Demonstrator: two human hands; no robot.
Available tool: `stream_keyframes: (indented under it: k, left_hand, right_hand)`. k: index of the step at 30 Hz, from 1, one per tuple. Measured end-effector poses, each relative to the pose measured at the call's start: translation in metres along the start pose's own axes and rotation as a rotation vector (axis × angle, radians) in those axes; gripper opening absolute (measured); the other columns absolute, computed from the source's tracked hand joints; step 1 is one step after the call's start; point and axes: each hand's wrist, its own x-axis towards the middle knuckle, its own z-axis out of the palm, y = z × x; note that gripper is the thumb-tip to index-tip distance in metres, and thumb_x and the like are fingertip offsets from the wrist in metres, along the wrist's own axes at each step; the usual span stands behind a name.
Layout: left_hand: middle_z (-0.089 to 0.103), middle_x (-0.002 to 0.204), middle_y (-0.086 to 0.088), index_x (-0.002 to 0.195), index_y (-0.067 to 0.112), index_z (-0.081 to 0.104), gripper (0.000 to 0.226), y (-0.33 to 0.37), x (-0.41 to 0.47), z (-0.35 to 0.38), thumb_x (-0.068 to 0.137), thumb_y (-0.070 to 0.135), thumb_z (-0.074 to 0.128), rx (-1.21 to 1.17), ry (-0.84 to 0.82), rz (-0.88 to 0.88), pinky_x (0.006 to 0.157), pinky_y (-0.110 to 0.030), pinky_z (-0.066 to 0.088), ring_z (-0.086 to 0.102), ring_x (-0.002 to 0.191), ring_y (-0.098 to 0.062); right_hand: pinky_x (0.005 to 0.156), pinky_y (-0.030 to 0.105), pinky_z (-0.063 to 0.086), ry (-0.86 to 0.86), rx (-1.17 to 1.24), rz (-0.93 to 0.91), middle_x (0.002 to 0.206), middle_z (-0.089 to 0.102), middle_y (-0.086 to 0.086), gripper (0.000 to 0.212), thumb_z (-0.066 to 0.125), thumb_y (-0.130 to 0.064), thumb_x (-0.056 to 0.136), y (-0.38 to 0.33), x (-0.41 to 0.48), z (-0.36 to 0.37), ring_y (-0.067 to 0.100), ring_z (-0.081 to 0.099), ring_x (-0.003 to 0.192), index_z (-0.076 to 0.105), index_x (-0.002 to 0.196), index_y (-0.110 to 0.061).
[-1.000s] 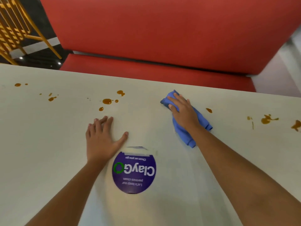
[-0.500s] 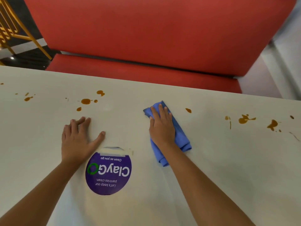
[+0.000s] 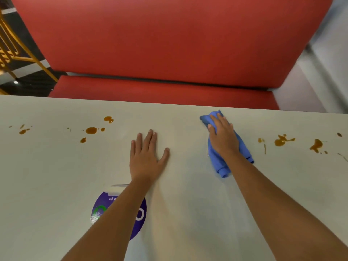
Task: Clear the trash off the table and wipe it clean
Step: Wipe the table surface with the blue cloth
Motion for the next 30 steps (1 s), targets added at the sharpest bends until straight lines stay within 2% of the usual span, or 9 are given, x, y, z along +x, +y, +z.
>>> stream_keyframes:
  k: [3, 8, 13, 16, 18, 23, 30]
  left_hand:
    - [0.000, 0.158, 0.007, 0.149, 0.023, 0.004, 0.085, 0.000, -0.003, 0.003, 0.077, 0.068, -0.004, 0.037, -0.010, -0.004, 0.115, -0.033, -0.009, -0.009, 0.145, -0.018]
    - [0.005, 0.157, 0.007, 0.149, 0.023, 0.008, 0.087, 0.003, 0.000, 0.004, 0.077, 0.071, 0.000, 0.038, 0.000, -0.022, 0.116, -0.035, -0.008, -0.007, 0.145, -0.018]
    - [0.016, 0.156, 0.006, 0.148, 0.021, 0.020, 0.086, 0.003, 0.000, 0.007, 0.078, 0.070, 0.009, 0.018, 0.038, -0.043, 0.116, -0.035, -0.004, 0.002, 0.145, -0.020]
    - [0.020, 0.155, 0.006, 0.147, 0.020, 0.024, 0.085, 0.003, 0.000, 0.007, 0.079, 0.070, 0.011, 0.017, 0.049, -0.048, 0.116, -0.036, -0.001, 0.006, 0.145, -0.020]
    - [0.019, 0.155, 0.007, 0.147, 0.021, 0.023, 0.085, 0.004, 0.000, 0.007, 0.078, 0.070, 0.010, 0.023, 0.046, -0.046, 0.117, -0.036, -0.001, 0.005, 0.145, -0.020]
    - [0.018, 0.155, 0.007, 0.147, 0.022, 0.022, 0.086, 0.004, 0.000, 0.005, 0.078, 0.071, 0.009, 0.025, 0.039, -0.039, 0.117, -0.036, -0.001, 0.004, 0.145, -0.019]
    - [0.018, 0.155, 0.006, 0.147, 0.023, 0.022, 0.087, 0.002, 0.001, 0.006, 0.077, 0.073, 0.008, 0.030, 0.041, -0.036, 0.117, -0.037, -0.001, 0.005, 0.145, -0.019]
  right_hand:
    - [0.115, 0.029, 0.004, 0.048, 0.018, 0.026, 0.153, 0.023, 0.003, 0.042, 0.034, -0.020, 0.100, 0.009, -0.012, -0.002, 0.017, 0.015, 0.143, 0.035, 0.142, -0.018]
    - [0.117, 0.031, 0.014, 0.065, -0.031, 0.121, 0.155, 0.018, 0.002, 0.044, 0.033, -0.022, 0.100, -0.017, -0.038, 0.011, 0.020, 0.009, 0.144, 0.032, 0.143, -0.021]
    - [0.114, 0.039, 0.025, 0.010, -0.052, -0.163, 0.151, 0.029, 0.009, 0.042, 0.041, -0.017, 0.097, -0.058, -0.034, 0.039, 0.027, 0.022, 0.141, 0.041, 0.139, -0.014]
    - [0.115, 0.034, 0.014, -0.102, -0.058, -0.264, 0.153, 0.025, 0.006, 0.043, 0.039, -0.023, 0.098, -0.059, -0.001, 0.041, 0.022, 0.019, 0.142, 0.037, 0.141, -0.018]
    - [0.114, 0.032, 0.009, -0.112, -0.062, -0.288, 0.153, 0.025, 0.004, 0.044, 0.040, -0.026, 0.098, -0.050, 0.021, 0.034, 0.020, 0.020, 0.142, 0.036, 0.141, -0.020]
    - [0.113, 0.032, 0.006, -0.067, -0.057, -0.148, 0.154, 0.021, 0.003, 0.046, 0.036, -0.028, 0.099, -0.010, 0.039, 0.011, 0.016, 0.016, 0.143, 0.030, 0.144, -0.019]
    - [0.115, 0.032, 0.008, 0.090, -0.047, 0.003, 0.153, 0.025, 0.007, 0.044, 0.037, -0.024, 0.098, 0.028, -0.001, -0.008, 0.019, 0.019, 0.142, 0.035, 0.142, -0.017]
